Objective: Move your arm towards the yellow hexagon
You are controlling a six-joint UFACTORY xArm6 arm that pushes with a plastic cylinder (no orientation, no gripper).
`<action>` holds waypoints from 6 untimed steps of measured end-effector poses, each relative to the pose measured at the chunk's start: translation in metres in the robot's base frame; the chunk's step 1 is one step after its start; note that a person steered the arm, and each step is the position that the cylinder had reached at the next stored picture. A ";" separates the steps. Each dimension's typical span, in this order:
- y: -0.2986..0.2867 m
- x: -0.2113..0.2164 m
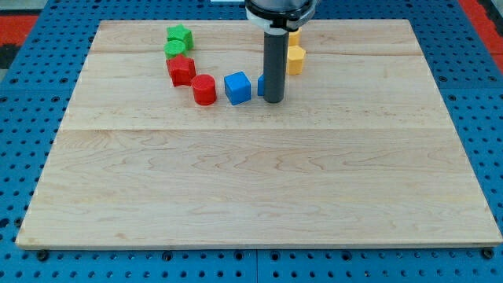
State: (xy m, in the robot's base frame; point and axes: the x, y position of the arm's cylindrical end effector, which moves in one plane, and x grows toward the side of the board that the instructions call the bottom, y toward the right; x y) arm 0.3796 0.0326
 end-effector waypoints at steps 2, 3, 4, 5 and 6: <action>0.006 -0.003; 0.016 0.048; 0.020 0.088; 0.026 0.091; 0.037 0.092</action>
State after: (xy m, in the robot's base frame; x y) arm 0.4712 0.0691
